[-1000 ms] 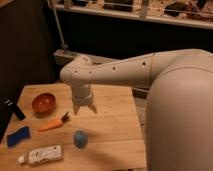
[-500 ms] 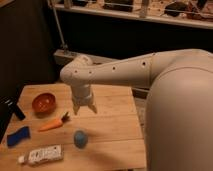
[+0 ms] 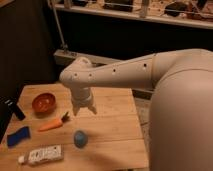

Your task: Place the ceramic cup over the eraser

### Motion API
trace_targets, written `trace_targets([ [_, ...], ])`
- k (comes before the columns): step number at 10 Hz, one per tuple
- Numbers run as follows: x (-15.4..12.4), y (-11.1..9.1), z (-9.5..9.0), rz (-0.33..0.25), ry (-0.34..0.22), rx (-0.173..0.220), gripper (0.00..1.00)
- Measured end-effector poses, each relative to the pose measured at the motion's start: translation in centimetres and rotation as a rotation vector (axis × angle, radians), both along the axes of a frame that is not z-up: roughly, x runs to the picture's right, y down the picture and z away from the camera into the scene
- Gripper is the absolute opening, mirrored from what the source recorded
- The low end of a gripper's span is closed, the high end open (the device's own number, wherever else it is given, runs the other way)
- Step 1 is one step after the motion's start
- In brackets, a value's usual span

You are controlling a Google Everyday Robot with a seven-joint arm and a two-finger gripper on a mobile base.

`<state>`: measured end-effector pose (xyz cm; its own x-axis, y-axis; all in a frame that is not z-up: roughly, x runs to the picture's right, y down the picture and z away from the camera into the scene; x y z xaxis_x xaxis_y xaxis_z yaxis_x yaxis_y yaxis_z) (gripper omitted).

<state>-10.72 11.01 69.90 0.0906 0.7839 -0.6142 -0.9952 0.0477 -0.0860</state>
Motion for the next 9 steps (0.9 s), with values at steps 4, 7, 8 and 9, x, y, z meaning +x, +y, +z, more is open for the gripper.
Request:
trace_targets([
  [4,-0.3,2.3,-1.7,0.031,-0.078,0.093,0.65],
  [7,-0.7,6.0,-2.3,-0.024,-0.080,0.123,0.65],
  [8,-1.5,7.7,-2.0,-0.057,-0.077,0.122,0.65],
  [9,-2.3,8.9,-1.8,-0.079,-0.080,0.119,0.65],
])
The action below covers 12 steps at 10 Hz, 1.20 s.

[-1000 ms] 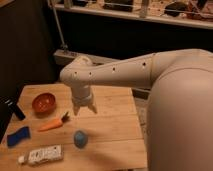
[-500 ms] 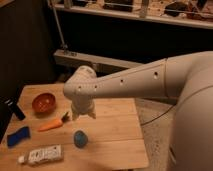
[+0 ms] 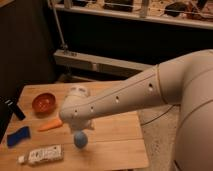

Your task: Place the ceramic cup over the eraser

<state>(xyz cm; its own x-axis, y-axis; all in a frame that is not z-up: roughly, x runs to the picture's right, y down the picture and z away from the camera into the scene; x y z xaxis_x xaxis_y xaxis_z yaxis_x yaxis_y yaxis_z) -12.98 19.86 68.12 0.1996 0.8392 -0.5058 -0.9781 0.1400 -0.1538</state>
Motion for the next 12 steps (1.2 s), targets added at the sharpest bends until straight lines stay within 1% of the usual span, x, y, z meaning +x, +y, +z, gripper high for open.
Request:
trace_targets([
  [2,-1.0,1.2,0.7,-0.015,-0.001,-0.007,0.65],
  [3,-1.7,1.9,1.4,-0.016,-0.005,-0.015,0.65],
  [4,-1.9,2.2,1.7,-0.016,-0.004,-0.021,0.65],
  [12,-1.9,2.3,1.8,-0.015,-0.003,-0.023,0.65],
])
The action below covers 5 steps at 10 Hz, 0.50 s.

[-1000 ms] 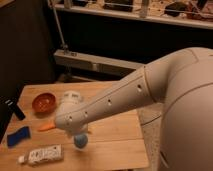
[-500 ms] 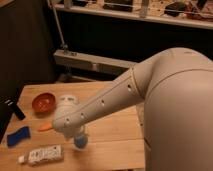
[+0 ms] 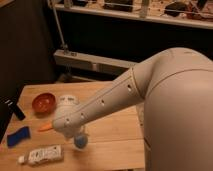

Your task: Place the ceramic cup over the eraser

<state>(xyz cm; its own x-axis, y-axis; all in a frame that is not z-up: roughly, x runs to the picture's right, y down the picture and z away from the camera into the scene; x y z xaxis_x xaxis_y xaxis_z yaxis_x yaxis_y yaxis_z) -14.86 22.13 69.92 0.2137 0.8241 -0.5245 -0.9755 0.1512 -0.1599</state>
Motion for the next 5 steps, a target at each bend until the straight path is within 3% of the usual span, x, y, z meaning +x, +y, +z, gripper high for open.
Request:
trace_targets([
  [3,0.0,0.0,0.1,0.002,0.001,-0.001,0.65],
  [5,-0.5,-0.5,1.6,0.030,0.002,-0.016,0.65],
])
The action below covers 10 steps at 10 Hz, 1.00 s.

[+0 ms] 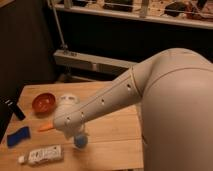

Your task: Place the ceramic cup over the eraser

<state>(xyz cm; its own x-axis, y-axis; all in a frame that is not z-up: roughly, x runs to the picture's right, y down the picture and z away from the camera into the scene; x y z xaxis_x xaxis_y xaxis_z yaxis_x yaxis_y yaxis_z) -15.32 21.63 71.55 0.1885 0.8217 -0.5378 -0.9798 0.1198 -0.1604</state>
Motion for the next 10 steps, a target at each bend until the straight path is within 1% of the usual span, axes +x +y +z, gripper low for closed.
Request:
trace_targets([
  [1,-0.3,-0.5,0.6,0.016,-0.001,-0.014,0.65],
  [2,-0.6,-1.1,0.8,0.028,-0.002,-0.024,0.65],
  [4,-0.9,-2.3,1.0,0.036,0.001,-0.042,0.65],
  [6,-1.0,-3.1,1.1,0.039,0.004,-0.051,0.65],
  [10,-0.2,-0.6,2.6,0.027,0.023,-0.084,0.65],
])
